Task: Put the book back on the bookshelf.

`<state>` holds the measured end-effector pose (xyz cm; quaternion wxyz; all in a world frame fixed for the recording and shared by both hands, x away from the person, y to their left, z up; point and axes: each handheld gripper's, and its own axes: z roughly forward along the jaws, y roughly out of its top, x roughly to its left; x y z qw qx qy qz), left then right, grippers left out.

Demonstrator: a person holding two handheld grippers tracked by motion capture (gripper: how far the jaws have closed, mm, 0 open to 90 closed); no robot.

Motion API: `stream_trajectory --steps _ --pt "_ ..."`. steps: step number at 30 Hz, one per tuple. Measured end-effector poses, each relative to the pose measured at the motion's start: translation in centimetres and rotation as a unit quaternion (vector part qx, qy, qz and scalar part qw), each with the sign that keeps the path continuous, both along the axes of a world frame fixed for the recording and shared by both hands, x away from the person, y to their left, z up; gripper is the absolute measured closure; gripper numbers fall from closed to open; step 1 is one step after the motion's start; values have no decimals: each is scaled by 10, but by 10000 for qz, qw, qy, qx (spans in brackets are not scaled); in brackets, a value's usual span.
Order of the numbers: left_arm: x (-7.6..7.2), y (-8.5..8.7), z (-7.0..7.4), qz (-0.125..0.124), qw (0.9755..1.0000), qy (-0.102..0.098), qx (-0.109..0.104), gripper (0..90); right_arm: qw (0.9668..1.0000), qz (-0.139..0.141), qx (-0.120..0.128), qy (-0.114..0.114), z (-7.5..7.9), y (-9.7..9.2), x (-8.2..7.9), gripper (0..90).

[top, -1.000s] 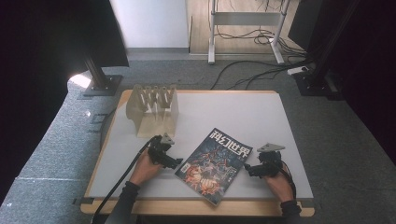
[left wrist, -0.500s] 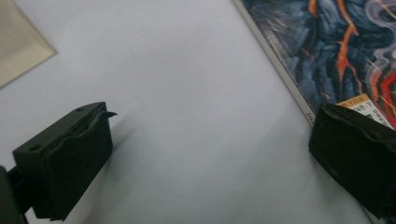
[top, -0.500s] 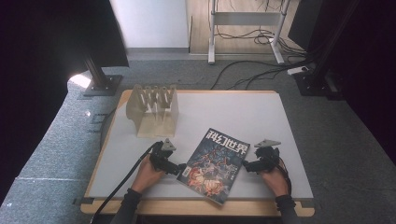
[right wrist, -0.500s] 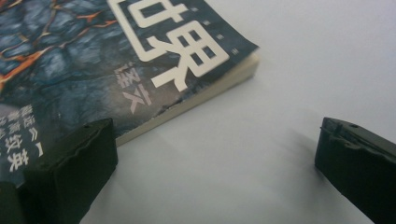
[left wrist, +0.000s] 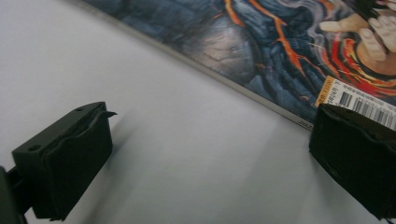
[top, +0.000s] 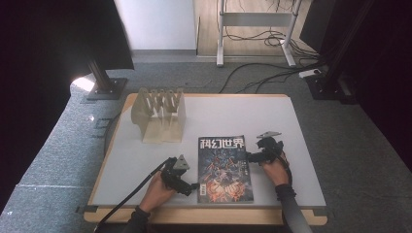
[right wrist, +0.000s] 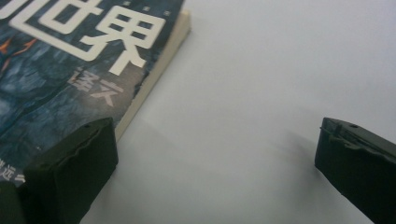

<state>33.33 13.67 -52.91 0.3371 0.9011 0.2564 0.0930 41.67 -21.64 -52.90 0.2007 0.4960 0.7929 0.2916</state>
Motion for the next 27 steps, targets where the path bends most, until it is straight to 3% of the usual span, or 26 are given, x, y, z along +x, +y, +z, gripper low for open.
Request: stream_trajectory --steps 7,11,12,14,15,19,22,24,27 --pt "-8 -13 0 -169 9999 9 -5 0 10000 -78 37 -48 -1 18 25 0" --pt "-3 -10 0 -109 9999 66 -71 0 10000 -16 79 5 -1 22 31 0" --pt "-1 -8 0 -47 10000 11 14 0 9998 52 160 75 0 21 31 23" --pt "6 -2 0 99 9999 5 23 0 9998 112 146 105 1 20 31 35" --pt "12 1 1 292 9996 -2 17 0 9996 213 176 109 5 17 28 48" --pt "20 2 0 526 9986 9 -8 0 9985 199 500 76 16 10 20 54" --pt "21 1 0 536 9986 -2 7 0 9970 374 674 84 22 11 15 77" --pt "22 1 0 538 9985 11 -8 0 9938 663 879 161 28 17 8 128" --pt "22 0 0 545 9985 2 -5 0 9913 854 972 236 29 27 6 154"
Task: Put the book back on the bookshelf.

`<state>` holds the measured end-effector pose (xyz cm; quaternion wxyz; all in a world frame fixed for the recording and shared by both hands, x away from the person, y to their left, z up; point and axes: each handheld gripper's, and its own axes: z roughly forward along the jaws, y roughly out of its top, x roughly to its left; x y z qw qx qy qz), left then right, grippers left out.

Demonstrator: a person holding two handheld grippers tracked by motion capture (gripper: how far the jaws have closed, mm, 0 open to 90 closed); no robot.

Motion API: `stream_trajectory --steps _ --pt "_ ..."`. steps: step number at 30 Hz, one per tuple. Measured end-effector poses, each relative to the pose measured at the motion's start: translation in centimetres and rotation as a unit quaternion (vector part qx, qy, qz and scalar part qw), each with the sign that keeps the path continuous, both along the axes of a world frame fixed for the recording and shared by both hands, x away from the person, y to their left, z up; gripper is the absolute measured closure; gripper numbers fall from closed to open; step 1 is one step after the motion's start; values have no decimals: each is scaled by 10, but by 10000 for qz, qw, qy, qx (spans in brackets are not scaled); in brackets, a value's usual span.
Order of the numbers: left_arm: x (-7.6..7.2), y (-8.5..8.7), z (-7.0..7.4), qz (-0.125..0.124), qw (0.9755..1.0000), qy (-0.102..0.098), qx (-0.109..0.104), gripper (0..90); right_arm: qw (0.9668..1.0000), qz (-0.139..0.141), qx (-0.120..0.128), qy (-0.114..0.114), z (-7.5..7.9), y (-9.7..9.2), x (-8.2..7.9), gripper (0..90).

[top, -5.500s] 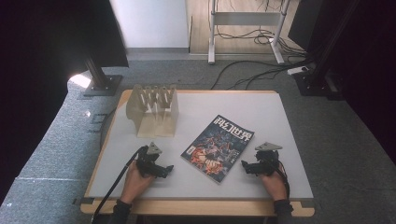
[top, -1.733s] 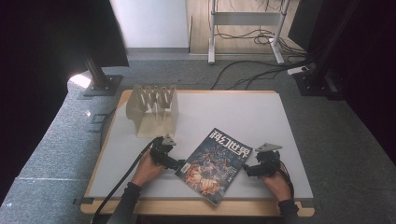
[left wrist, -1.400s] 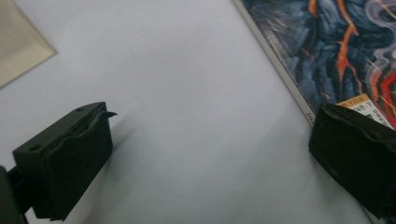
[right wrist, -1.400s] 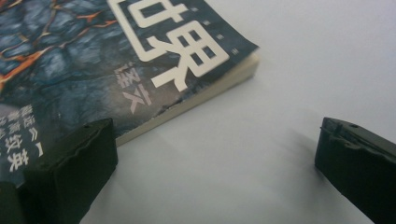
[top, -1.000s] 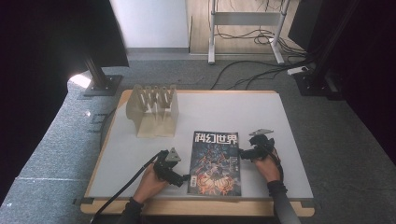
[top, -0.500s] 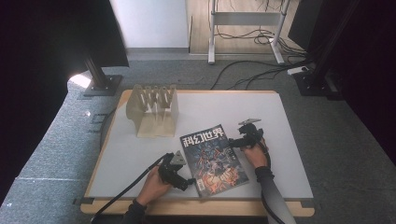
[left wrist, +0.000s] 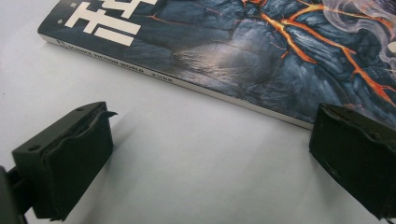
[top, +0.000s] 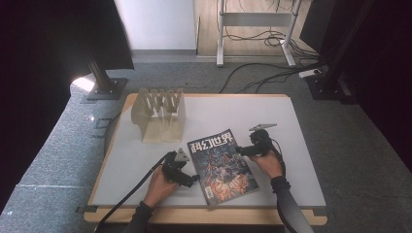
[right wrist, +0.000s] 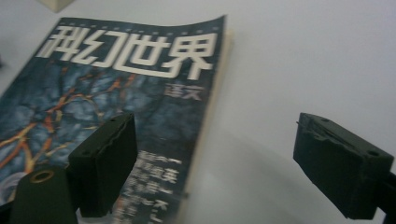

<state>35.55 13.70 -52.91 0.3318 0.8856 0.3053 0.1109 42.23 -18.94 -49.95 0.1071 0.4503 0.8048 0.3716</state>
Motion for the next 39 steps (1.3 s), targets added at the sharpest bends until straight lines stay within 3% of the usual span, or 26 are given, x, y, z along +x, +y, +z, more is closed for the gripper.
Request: stream_trajectory --steps 8,12,17,23,25,27,28,29,31,36,39 --pt "0 -1 0 31 10000 5 0 0 9995 126 118 267 -8 21 9 245" --pt "0 -1 0 41 10000 -1 0 0 9977 98 279 606 -17 25 15 314" --pt "0 -1 0 44 10000 5 -1 0 9972 -73 353 658 -16 24 13 357" --pt "0 -1 0 45 10000 12 -1 0 9916 -148 900 917 -16 10 6 436" --pt "0 -1 0 46 10000 11 -1 0 9883 80 1156 992 -15 6 -2 489" --pt "0 -1 0 46 10000 8 -3 0 9889 106 1139 946 -13 7 -4 495" --pt "0 -1 0 46 10000 8 -4 0 9909 143 1028 857 -10 9 -5 501" --pt "0 -1 0 47 10000 8 -3 0 9942 248 738 740 -5 14 -5 501" --pt "0 -1 0 51 10000 -3 5 0 9955 299 597 671 -3 19 0 507" --pt "0 -1 0 52 10000 -4 6 0 9967 388 414 583 -1 30 13 524" --pt "0 -1 0 45 10000 -4 15 0 9973 433 286 527 0 37 22 583"
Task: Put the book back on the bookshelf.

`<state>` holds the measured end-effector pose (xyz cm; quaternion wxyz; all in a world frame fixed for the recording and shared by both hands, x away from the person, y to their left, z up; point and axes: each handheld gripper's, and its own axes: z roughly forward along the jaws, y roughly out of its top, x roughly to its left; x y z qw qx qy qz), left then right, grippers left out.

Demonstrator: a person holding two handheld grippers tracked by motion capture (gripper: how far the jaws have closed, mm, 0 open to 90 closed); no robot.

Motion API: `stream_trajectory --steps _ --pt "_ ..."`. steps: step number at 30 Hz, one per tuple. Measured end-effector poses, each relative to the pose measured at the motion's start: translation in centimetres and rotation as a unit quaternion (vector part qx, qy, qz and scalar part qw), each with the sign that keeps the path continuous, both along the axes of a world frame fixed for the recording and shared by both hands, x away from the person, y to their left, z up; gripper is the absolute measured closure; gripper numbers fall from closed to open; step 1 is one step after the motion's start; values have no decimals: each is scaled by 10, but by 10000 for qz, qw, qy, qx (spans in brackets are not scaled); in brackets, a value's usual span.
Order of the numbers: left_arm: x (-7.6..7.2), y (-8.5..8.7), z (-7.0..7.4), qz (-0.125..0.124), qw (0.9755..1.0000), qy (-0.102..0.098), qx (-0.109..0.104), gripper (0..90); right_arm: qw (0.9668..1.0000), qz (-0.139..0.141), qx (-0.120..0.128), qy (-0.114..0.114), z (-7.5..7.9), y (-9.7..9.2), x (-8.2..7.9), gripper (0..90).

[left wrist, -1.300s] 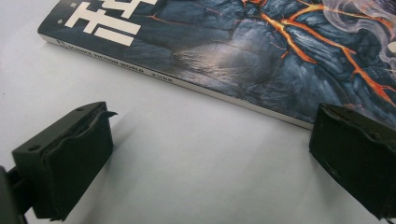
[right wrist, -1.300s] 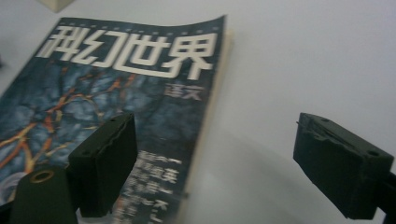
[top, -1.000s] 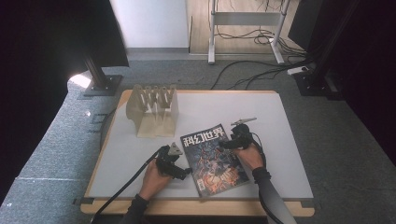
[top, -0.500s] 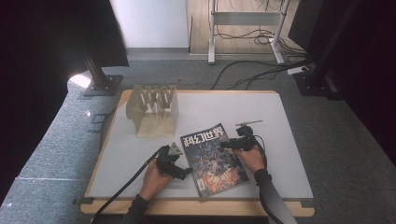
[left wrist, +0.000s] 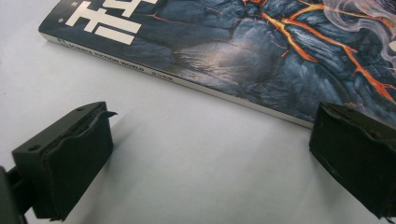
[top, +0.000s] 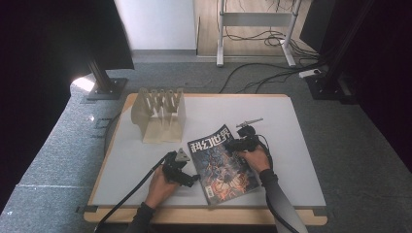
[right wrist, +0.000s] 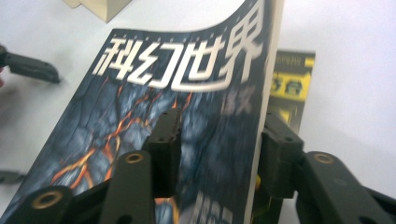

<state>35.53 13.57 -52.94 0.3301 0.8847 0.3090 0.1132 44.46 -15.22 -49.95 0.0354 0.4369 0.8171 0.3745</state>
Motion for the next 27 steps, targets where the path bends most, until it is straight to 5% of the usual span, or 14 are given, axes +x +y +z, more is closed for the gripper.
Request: stream_trajectory --steps 3,7,19,22,27 --pt "0 0 0 0 10000 -2 -1 0 9988 126 -418 -220 5 5 -1 705" --pt "0 0 0 -1 10000 -11 4 0 9978 441 -288 -395 24 3 -13 806" --pt "1 2 1 -80 10000 51 -19 0 9915 815 -374 -939 63 17 -41 816" --pt "5 6 6 -78 9993 272 -262 0 9905 823 -277 -1065 73 14 -48 816" --pt "11 7 16 -142 9969 340 -694 4 9894 853 -157 -1164 83 10 -53 815"
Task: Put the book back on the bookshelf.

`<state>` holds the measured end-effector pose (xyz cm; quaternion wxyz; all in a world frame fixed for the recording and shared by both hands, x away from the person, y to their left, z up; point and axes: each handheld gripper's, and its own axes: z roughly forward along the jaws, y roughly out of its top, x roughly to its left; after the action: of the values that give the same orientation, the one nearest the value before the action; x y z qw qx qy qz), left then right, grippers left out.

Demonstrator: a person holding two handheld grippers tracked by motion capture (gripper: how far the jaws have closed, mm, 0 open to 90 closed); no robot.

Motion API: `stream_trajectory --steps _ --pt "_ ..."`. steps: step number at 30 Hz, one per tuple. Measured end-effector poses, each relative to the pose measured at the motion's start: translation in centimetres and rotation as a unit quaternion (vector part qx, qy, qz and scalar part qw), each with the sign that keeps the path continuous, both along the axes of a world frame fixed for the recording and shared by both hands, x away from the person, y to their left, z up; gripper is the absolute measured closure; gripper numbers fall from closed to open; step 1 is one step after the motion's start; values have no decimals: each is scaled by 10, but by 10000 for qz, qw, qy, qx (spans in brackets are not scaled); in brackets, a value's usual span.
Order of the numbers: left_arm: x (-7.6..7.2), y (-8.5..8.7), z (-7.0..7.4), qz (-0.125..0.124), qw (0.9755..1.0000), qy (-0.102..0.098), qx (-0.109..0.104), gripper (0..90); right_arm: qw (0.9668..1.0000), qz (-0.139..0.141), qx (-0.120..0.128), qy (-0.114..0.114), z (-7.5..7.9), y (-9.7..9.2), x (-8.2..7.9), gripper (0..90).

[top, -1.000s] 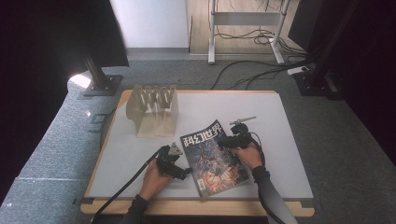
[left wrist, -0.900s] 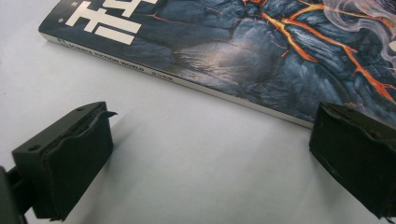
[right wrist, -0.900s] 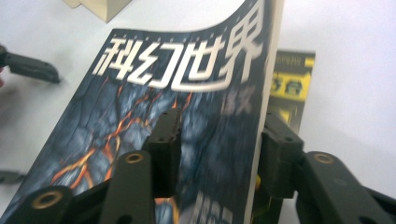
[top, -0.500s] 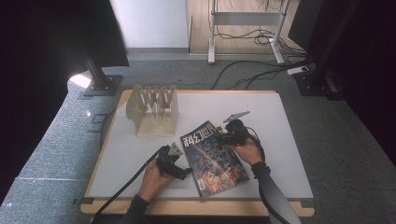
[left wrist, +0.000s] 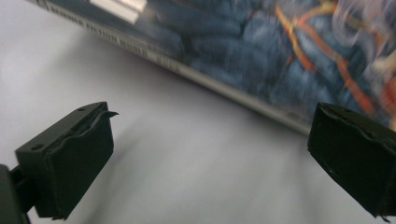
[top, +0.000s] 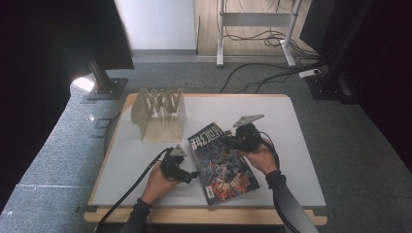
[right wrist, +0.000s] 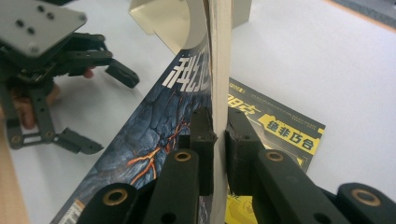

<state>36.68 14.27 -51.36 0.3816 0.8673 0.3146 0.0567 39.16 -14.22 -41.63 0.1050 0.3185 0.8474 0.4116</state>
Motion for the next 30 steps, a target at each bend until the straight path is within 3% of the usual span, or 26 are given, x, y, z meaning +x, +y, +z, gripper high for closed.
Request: stream_trajectory --steps 9,14,15,16,21,23,27,30 --pt "16 -17 3 -473 9984 269 -159 16 9998 131 121 -133 14 -3 -10 814" --pt "17 -18 10 -483 9987 151 -112 65 9995 191 191 -160 16 -3 -11 813" --pt "16 -17 16 -470 9989 -5 -80 75 9994 193 215 -173 17 -4 -12 813" --pt "16 -17 16 -470 9989 -5 -80 85 9994 193 215 -173 17 -4 -12 813" --pt "12 -12 38 -341 9986 -381 -169 132 9989 176 336 -258 24 -9 -13 811" --pt "11 -11 48 -317 9982 -503 -101 143 9987 195 373 -290 27 -10 -13 810" --pt "8 -10 68 -241 9963 -813 -100 160 9981 230 419 -399 34 -9 -14 805" --pt "8 -10 76 -233 9953 -931 -124 165 9979 242 427 -431 36 -8 -14 803"
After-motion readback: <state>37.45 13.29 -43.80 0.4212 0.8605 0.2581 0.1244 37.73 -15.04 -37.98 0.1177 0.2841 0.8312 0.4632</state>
